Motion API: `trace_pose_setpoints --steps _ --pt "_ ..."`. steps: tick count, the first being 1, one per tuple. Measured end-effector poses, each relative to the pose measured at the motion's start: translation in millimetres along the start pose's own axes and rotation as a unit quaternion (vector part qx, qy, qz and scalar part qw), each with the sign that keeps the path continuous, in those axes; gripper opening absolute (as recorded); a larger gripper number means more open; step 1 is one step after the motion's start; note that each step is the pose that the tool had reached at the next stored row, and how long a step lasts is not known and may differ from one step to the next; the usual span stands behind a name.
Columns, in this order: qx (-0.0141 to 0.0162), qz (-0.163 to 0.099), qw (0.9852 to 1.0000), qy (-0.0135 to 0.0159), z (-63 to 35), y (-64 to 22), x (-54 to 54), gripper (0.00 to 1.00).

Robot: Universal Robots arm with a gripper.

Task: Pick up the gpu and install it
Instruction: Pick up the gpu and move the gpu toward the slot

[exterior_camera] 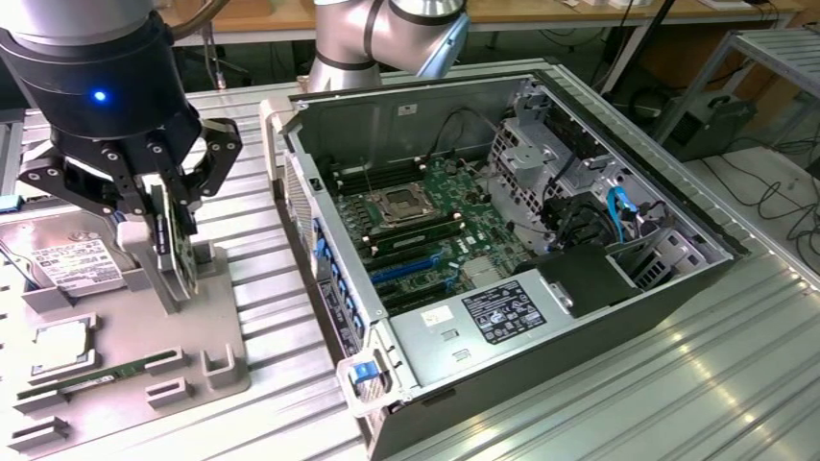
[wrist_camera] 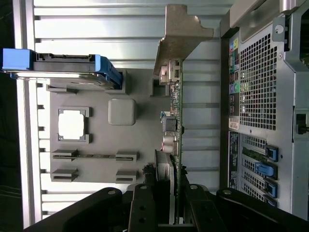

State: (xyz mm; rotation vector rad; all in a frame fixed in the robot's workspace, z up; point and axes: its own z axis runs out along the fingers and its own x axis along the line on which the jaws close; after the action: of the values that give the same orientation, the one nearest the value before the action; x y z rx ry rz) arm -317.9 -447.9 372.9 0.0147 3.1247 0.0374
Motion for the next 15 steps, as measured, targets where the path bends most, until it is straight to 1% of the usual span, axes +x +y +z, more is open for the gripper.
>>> trace_pose_setpoints --steps 15 --pt "0.0 0.0 1.0 0.0 -5.3 -0.1 -0.1 0.28"
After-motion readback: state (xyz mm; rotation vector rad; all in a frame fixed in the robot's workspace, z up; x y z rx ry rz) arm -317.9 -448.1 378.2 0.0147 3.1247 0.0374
